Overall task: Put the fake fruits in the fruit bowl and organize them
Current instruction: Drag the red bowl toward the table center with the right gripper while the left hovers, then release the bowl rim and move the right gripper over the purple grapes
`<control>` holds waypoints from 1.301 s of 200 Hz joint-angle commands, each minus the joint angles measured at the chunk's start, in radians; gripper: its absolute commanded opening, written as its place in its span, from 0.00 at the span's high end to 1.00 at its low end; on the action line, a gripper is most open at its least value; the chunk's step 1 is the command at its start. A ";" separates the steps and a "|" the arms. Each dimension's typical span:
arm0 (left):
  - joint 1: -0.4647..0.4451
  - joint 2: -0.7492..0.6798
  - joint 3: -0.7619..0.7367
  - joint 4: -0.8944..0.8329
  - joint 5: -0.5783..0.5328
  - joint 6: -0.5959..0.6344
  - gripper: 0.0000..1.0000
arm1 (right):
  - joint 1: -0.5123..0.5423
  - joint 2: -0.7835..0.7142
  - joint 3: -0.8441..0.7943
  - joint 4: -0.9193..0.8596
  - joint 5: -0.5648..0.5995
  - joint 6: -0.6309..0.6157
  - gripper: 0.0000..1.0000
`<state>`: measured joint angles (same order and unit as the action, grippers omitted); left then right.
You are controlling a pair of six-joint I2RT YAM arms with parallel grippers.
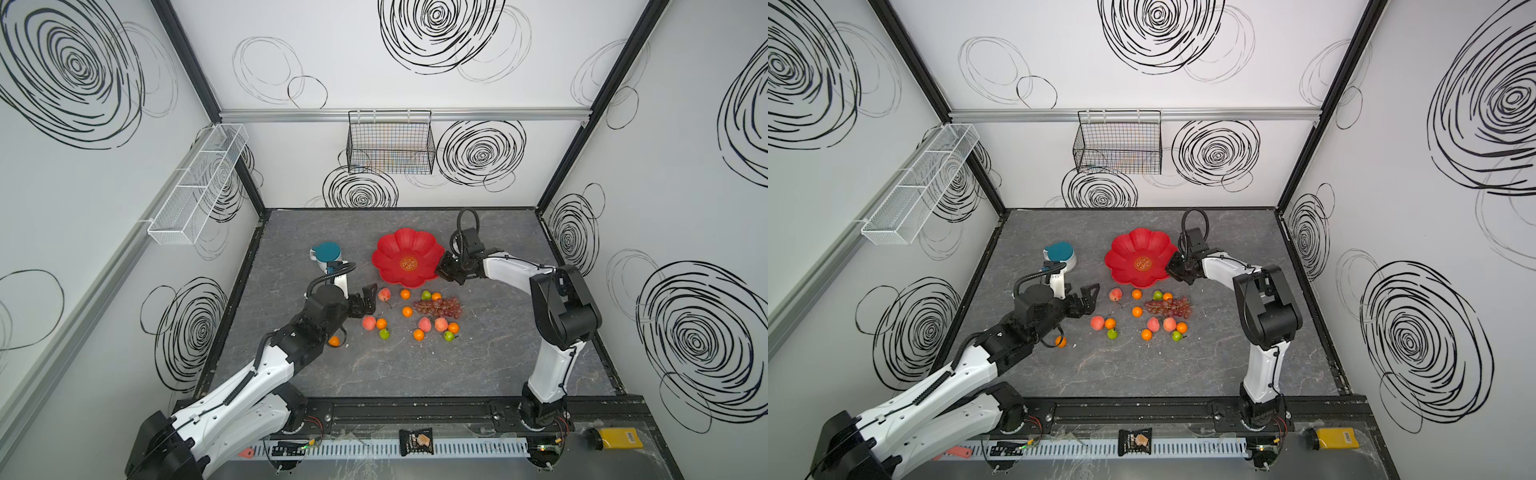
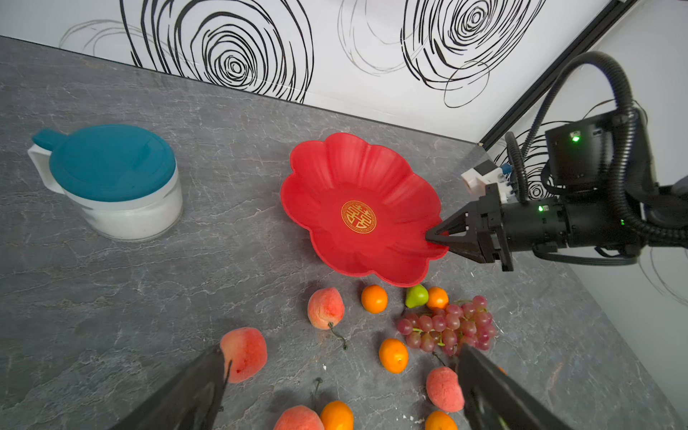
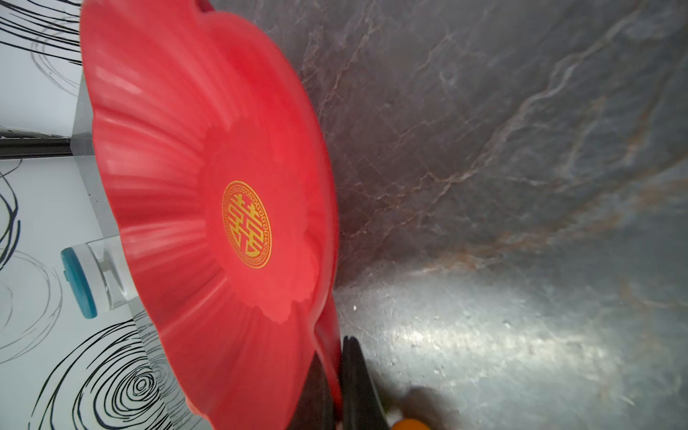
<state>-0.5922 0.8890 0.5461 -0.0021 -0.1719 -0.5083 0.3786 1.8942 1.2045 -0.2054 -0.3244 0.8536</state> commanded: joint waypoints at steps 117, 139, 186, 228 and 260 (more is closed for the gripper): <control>0.004 0.025 0.011 0.021 0.058 -0.006 0.01 | 0.000 -0.086 0.016 -0.052 0.067 -0.051 0.56; -0.003 0.021 0.015 0.012 0.072 -0.004 0.01 | -0.002 -0.153 -0.013 -0.070 0.107 -0.080 0.52; -0.091 0.026 0.010 0.001 0.077 -0.014 0.01 | 0.029 -0.319 -0.120 -0.149 0.203 -0.200 0.52; -0.241 0.068 -0.015 0.062 0.035 -0.048 0.00 | 0.063 -0.468 -0.245 -0.236 0.292 -0.264 0.52; -0.347 0.175 0.028 0.117 0.012 -0.043 0.00 | -0.010 -0.519 -0.334 -0.246 0.233 -0.263 0.56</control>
<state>-0.8810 0.9989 0.5453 0.0368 -0.1280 -0.5377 0.4278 1.4094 0.9260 -0.3985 -0.0795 0.6079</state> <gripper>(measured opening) 0.995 0.454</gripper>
